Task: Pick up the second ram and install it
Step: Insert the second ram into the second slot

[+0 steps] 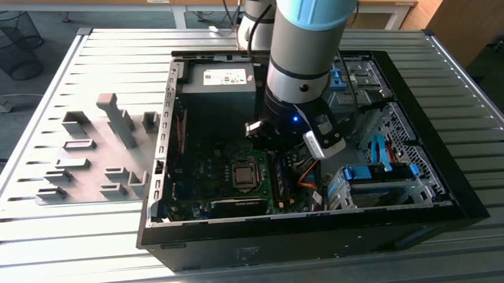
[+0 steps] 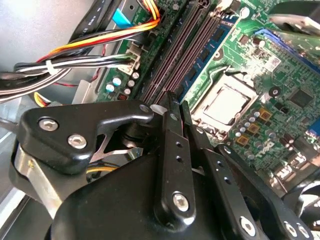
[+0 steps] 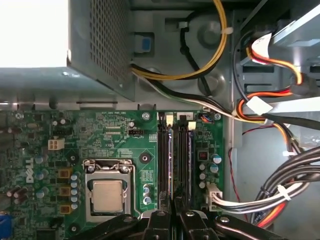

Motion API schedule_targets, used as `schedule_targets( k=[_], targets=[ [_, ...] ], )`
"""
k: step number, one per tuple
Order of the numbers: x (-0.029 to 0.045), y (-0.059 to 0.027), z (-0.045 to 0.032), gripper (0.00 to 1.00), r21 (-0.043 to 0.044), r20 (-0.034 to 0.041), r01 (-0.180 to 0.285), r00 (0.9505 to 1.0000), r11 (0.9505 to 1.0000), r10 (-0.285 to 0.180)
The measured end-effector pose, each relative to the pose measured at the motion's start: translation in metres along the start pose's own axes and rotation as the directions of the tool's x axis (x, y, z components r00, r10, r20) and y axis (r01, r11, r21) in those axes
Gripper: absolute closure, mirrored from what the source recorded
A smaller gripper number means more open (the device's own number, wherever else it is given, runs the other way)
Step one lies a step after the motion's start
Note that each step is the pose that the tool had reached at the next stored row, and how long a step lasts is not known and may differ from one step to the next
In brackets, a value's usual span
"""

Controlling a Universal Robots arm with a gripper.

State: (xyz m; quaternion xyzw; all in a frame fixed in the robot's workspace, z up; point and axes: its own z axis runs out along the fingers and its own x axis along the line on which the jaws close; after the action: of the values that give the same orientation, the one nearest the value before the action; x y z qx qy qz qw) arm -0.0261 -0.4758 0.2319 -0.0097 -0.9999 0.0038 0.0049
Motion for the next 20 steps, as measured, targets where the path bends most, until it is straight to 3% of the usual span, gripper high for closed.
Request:
schedule_targets(
  k=[7, 20],
  targets=[
    [0.0006, -0.0007, 0.0107, 0.86, -0.0015, -0.0066, 0.020, 0.9998, 0.9998, -0.020],
    [0.0005, -0.0015, 0.0120, 0.86, -0.0016, -0.0070, 0.020, 0.9998, 0.9998, -0.020]
  ],
)
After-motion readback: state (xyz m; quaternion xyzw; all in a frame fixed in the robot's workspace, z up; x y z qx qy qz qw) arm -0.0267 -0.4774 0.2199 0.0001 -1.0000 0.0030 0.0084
